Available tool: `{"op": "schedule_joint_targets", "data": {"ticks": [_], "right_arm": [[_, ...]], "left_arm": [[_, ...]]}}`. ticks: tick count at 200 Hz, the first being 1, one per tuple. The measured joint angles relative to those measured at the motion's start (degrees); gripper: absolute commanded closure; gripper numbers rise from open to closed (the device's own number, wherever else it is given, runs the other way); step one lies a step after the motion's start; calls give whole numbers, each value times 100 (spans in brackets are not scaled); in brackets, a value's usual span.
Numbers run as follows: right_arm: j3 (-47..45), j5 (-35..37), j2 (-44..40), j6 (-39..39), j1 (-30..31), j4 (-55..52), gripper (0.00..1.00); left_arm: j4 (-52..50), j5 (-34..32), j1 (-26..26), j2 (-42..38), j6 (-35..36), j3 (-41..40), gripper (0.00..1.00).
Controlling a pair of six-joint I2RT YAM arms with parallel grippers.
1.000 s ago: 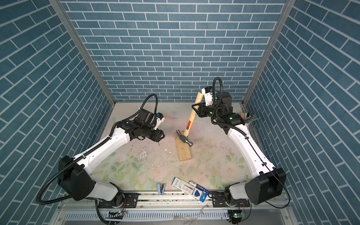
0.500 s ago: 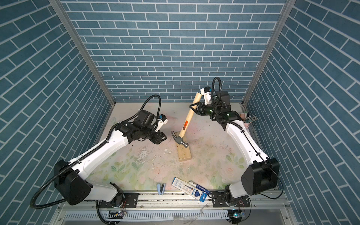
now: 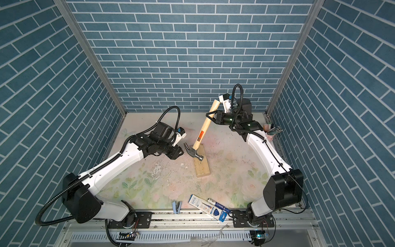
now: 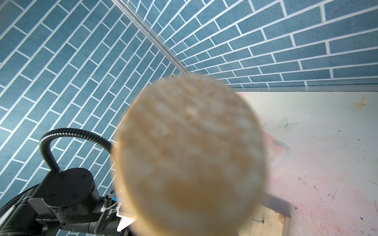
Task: Use a claw hammer to pull out a nail
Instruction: Pick up the nail with the hammer.
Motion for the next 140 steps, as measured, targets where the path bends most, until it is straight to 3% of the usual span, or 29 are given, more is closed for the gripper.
{"op": "schedule_joint_targets", "data": {"ticks": [54, 140], "right_arm": [[0, -105, 0, 42, -2, 35, 100], [0, -251, 0, 240, -11, 291, 100]], "left_arm": [[-96, -363, -122, 122, 72, 0, 60], [-111, -688, -269, 208, 116, 0, 64]]}}
